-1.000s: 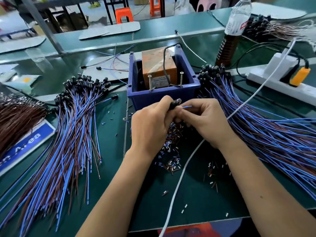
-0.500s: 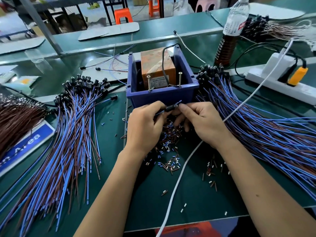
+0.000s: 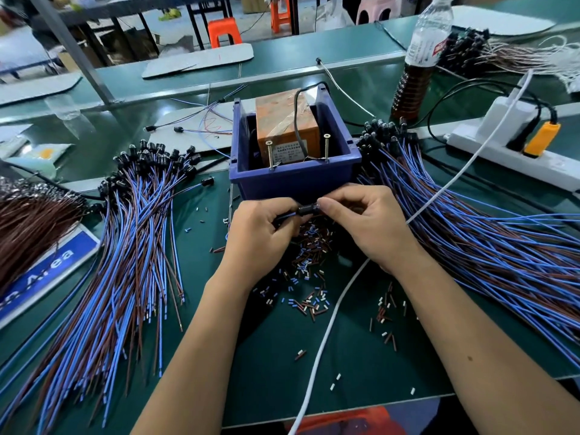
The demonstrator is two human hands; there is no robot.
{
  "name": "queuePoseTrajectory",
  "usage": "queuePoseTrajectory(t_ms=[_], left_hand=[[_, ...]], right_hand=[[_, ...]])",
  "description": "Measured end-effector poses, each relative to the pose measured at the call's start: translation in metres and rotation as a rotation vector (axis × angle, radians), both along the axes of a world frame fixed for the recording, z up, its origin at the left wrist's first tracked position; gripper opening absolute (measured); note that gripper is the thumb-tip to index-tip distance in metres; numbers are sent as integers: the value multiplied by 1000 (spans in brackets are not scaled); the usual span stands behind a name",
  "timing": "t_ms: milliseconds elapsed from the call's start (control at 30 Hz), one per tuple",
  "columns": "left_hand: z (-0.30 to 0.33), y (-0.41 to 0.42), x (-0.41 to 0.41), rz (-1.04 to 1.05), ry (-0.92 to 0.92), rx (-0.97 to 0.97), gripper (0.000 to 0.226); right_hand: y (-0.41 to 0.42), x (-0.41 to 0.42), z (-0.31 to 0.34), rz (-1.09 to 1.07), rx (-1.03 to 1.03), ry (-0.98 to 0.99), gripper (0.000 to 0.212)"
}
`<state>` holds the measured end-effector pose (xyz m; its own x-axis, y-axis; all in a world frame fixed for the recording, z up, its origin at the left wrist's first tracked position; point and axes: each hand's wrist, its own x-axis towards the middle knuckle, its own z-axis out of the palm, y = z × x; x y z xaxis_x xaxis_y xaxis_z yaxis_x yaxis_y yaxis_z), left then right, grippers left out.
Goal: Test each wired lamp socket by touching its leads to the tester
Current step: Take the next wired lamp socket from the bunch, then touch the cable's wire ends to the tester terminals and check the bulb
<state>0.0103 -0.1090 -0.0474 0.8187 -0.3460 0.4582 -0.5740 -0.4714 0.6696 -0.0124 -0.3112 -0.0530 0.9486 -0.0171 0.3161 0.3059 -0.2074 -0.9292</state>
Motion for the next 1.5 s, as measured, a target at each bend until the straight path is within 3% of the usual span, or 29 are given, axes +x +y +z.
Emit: queuePoseTrajectory(t_ms=[167, 267, 367, 500, 667, 933, 1100, 1200, 1500], left_hand=[[2, -3, -1, -19, -11, -30, 20], [3, 1, 1, 13, -56, -21, 24], [4, 1, 0, 84, -61, -138, 22], [3, -13, -9, 137, -99, -257, 15], [1, -27, -13, 232, -124, -292, 18], [3, -31, -17, 185, -91, -331, 15], [8, -30, -20, 273, -273, -271, 12], [8, -30, -20, 343, -313, -341, 9], [10, -30, -19, 462, -331, -500, 14]], right_hand=[[3, -2, 3, 0, 83, -19, 10], [-2, -3, 7, -76, 261, 18, 15], [-9, -2, 8, -151, 329, 20, 12], [10, -5, 6, -122, 255, 18, 7], [19, -9, 7, -32, 401, 70, 11], [33, -11, 9, 20, 536, 113, 13], [30, -11, 11, -20, 373, -44, 7], [30, -12, 12, -82, 318, -123, 8], [31, -7, 12, -561, -31, -411, 16]])
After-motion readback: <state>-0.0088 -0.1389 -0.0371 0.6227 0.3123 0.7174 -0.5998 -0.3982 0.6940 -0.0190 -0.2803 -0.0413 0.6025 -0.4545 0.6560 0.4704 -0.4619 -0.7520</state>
